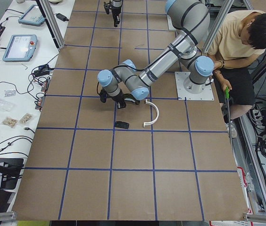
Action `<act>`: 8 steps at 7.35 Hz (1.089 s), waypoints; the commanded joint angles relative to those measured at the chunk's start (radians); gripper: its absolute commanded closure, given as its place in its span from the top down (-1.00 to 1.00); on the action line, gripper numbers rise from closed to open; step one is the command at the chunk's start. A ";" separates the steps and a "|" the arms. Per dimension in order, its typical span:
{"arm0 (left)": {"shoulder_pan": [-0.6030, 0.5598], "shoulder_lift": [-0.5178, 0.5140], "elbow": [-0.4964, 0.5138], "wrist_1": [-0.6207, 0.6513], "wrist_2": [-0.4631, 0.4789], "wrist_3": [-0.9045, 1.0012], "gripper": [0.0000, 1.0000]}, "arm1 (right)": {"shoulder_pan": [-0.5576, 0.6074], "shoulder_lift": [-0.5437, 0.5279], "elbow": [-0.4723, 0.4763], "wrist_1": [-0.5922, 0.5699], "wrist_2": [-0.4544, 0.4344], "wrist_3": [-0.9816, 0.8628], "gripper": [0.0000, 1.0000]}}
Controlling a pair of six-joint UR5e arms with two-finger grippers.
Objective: Place bearing gear from tray to pile
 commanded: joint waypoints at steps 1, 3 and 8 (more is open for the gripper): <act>0.000 -0.006 -0.001 0.000 0.000 -0.003 -1.00 | 0.157 0.013 -0.036 0.043 0.035 0.336 -1.00; 0.002 -0.012 -0.002 -0.001 0.002 0.000 -0.77 | 0.285 0.089 -0.097 0.043 0.061 0.552 -1.00; 0.002 0.002 0.010 -0.001 0.003 -0.001 0.74 | 0.300 0.134 -0.150 0.038 0.073 0.566 1.00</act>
